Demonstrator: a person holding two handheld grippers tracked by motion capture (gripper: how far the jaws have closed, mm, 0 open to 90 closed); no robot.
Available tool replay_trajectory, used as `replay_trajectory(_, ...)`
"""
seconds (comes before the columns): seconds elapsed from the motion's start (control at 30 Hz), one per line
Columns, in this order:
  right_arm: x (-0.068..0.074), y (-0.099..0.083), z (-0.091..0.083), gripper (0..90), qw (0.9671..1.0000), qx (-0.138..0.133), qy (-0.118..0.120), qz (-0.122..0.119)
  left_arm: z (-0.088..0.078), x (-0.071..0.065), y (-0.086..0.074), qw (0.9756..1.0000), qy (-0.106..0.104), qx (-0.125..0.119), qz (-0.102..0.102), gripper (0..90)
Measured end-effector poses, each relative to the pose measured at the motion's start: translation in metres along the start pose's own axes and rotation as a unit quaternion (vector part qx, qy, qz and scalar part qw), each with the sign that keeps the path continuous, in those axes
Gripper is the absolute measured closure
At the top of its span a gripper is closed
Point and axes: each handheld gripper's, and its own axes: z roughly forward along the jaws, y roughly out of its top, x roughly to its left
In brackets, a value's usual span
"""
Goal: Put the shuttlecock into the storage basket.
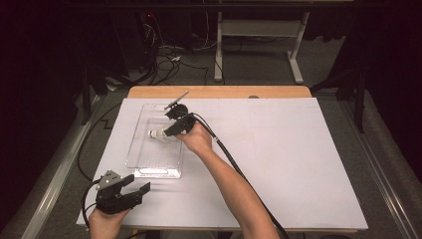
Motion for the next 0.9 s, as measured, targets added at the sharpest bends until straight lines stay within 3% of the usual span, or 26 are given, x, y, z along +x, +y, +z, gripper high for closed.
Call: replay_trajectory(0.9, -0.003, -0.01, -0.031, 70.0, 0.9997, -0.021, -0.008, -0.005, 0.001, 0.0, 0.0, 1.0, 0.001, 0.002, 0.0, 31.1)
